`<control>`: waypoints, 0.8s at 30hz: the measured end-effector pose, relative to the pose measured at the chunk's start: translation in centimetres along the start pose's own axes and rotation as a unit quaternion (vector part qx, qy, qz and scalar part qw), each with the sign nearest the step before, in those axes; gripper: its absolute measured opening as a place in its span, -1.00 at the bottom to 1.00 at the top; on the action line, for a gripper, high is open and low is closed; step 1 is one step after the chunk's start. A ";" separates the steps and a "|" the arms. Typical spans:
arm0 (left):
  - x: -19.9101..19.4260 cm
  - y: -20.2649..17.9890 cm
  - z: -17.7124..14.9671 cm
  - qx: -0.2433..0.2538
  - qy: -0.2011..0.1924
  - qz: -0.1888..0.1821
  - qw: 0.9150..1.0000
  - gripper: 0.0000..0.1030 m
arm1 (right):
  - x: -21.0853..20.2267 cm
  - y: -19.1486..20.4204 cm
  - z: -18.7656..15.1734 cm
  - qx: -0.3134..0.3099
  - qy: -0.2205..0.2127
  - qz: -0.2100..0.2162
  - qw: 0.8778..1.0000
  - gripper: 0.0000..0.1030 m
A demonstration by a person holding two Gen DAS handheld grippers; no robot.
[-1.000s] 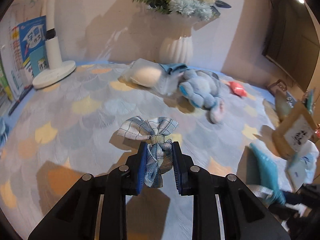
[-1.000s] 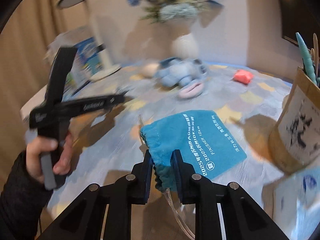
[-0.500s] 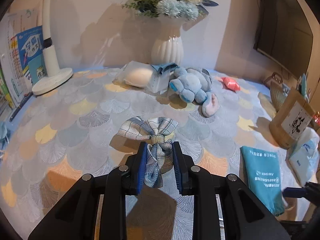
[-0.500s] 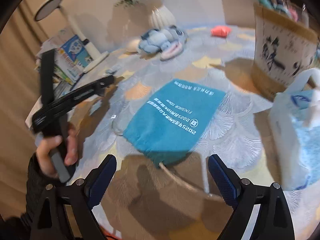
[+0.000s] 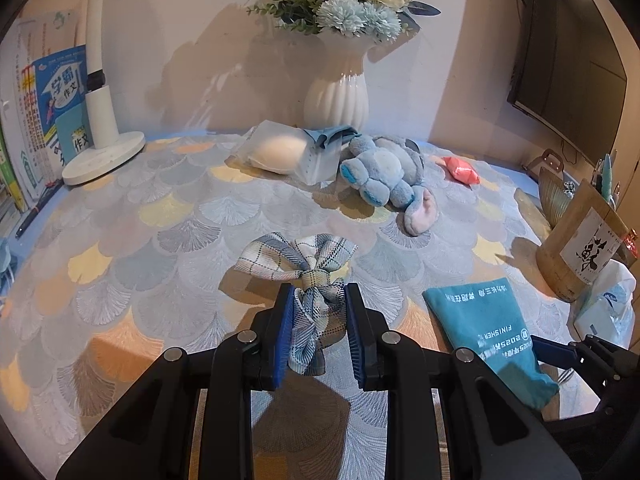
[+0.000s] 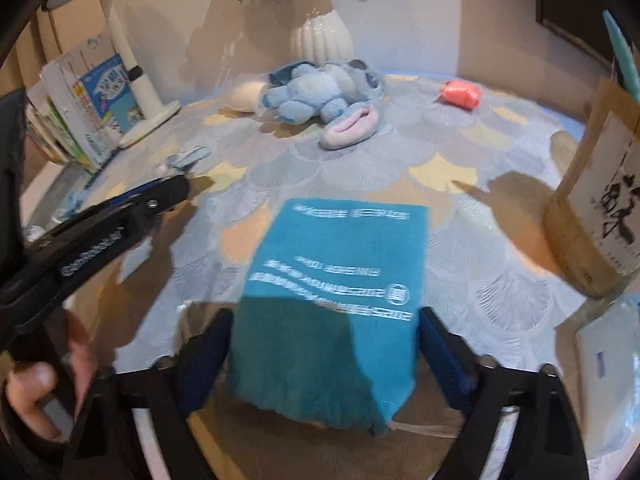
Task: Organize soft objects
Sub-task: 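Grasp the plaid bow with the left gripper while the right grasps the teal pouch, then carry the plaid bow and teal pouch to the glass bowl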
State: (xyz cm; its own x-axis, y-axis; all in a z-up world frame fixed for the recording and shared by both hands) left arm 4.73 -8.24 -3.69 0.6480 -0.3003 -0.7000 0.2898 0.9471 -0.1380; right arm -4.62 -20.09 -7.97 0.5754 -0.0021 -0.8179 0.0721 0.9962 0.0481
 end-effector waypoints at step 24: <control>-7.3 -10.1 -3.5 0.025 -0.005 -0.110 0.994 -0.57 | -13.6 -2.7 -6.2 -0.028 -0.086 0.048 0.995 -0.54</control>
State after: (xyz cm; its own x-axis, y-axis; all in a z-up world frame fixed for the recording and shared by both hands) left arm -5.37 -15.25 0.36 0.5722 -0.5003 -0.6498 0.4599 0.8518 -0.2509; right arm -17.72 -22.24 -0.56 0.7090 0.0831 -0.7003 -0.0321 0.9958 0.0857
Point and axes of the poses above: each gripper's, at about its wrist camera, not at the fingertips, and x roughly the way its jaws point, y to its left, z to its top, the point moved 9 cm from there along x, roughly the way its jaws point, and after that the axes turned 3 degrees about y, right-handed, at the moved point
